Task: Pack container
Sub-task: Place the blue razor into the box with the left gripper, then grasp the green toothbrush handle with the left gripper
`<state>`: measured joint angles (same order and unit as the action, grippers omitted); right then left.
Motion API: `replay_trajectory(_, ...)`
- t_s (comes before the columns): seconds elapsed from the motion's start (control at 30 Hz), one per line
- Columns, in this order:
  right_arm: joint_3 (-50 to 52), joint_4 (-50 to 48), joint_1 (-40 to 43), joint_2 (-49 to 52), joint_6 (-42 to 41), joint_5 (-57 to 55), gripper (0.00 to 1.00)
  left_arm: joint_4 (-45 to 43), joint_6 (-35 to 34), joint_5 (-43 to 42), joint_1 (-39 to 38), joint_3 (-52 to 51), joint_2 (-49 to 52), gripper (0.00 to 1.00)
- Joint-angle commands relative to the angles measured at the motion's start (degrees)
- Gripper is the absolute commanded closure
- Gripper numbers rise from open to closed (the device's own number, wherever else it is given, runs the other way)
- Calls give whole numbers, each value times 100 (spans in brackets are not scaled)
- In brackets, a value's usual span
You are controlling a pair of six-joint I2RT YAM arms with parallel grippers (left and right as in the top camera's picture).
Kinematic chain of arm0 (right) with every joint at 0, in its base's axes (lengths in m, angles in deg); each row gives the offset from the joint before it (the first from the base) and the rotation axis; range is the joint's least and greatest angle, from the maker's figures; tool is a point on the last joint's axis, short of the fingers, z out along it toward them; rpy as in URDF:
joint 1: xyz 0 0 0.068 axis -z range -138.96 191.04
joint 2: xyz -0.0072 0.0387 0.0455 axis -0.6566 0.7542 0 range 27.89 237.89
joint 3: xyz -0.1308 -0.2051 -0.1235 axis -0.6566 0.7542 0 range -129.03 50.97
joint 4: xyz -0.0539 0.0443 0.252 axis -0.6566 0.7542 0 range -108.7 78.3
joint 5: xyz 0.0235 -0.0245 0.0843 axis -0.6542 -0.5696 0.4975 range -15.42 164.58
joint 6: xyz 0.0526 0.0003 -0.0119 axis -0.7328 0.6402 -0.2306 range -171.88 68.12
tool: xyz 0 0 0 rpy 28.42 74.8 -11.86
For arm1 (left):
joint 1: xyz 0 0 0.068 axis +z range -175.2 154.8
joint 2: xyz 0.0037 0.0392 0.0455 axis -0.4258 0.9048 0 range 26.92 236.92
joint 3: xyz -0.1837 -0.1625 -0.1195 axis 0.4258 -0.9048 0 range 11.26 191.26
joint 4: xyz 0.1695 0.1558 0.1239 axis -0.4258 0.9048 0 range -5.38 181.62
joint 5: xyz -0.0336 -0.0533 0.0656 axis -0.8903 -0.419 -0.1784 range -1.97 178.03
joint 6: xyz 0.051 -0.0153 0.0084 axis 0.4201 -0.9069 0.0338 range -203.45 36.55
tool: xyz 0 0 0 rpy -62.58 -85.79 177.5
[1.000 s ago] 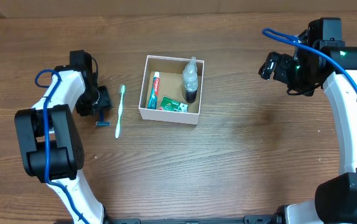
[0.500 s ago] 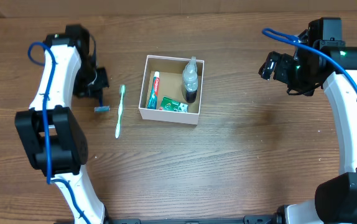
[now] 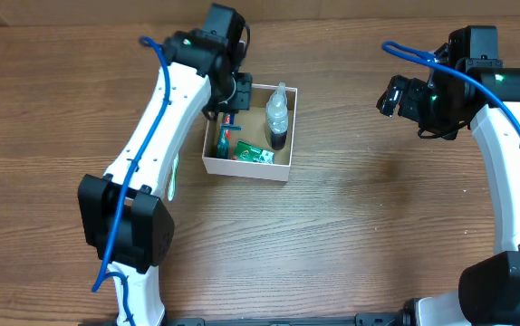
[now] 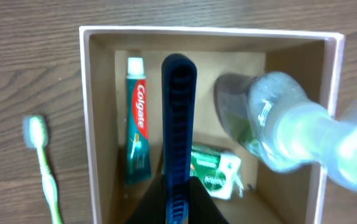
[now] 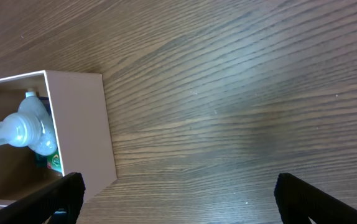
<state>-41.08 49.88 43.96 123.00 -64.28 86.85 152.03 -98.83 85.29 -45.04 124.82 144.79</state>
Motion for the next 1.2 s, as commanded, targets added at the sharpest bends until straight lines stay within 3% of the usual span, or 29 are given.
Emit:
replay_trajectory(0.0, -92, -35, -11, 15, -28, 48, 0, -116, -297, -74, 164, -317, -2, 58)
replay_trajectory(0.13, -92, -33, -11, 15, -28, 48, 0, 575, 136, -221, 503, 11, -68, 60)
replay_trajectory(0.2, -92, -35, -11, 15, -28, 48, 0, 1095, 382, -221, 835, 328, -68, 36)
replay_trajectory(0.3, -92, -35, -11, 15, -28, 48, 0, 1425, 382, -149, 1228, 315, -59, 28)
replay_trajectory(0.4, -92, -35, -11, 15, -28, 46, 0, 1167, 380, -140, 1622, -68, -55, 23)
replay_trajectory(0.67, -92, -35, -11, 15, -28, 48, 0, -398, 1117, -177, 1718, -1851, -52, 23)
replay_trajectory(0.73, -92, -35, -11, 15, -28, 48, 0, -809, 1176, -177, 1725, -2260, -52, 27)
replay_trajectory(0.87, -92, -35, -11, 15, -28, 48, 0, -1290, 1176, -127, 1727, -2640, -52, 39)
replay_trajectory(1.07, -92, -35, -11, 15, -28, 48, 0, -1856, 1294, -111, 1729, -3104, 4, 39)
replay_trajectory(1.17, -92, -35, -11, 15, -28, 48, 0, -1875, 1414, -79, 1729, -3259, 15, 44)
